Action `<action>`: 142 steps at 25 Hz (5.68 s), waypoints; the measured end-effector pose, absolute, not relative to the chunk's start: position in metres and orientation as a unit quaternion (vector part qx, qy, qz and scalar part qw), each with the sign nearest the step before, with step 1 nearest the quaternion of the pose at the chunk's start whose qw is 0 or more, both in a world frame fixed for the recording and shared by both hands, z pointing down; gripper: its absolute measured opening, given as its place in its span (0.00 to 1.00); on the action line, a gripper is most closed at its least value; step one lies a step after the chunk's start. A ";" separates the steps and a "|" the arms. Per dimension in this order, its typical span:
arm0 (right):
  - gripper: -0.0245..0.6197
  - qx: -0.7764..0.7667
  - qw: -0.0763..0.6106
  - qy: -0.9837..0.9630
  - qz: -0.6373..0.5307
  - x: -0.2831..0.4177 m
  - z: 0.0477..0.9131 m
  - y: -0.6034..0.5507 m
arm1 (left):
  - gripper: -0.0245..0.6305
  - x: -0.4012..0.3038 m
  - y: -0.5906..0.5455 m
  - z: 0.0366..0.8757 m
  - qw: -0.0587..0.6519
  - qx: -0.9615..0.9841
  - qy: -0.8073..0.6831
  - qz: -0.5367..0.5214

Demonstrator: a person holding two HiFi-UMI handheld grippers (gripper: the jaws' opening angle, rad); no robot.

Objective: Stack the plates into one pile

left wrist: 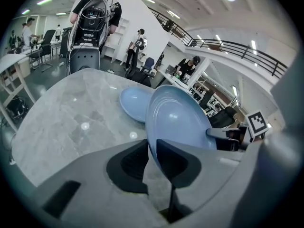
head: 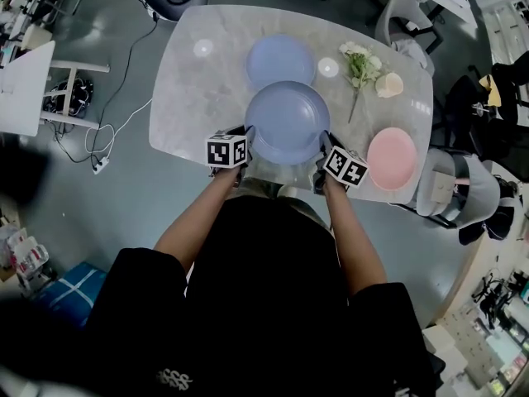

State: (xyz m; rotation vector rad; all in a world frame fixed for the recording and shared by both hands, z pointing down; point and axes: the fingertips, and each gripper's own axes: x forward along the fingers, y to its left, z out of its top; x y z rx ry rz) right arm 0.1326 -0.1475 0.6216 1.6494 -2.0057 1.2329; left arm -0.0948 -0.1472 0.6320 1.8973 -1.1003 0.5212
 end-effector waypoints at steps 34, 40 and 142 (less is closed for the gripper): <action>0.08 0.601 0.166 -0.641 0.447 0.110 0.694 -0.328 | 0.17 -0.115 -0.346 0.713 0.385 0.772 -0.403 0.306; 0.08 0.603 0.150 -0.638 0.455 0.109 0.705 -0.345 | 0.17 -0.117 -0.367 0.722 0.384 0.764 -0.416 0.310; 0.12 0.639 0.026 -0.606 0.473 0.248 0.586 -0.023 | 0.17 0.033 -0.092 0.591 0.419 0.792 -0.383 0.225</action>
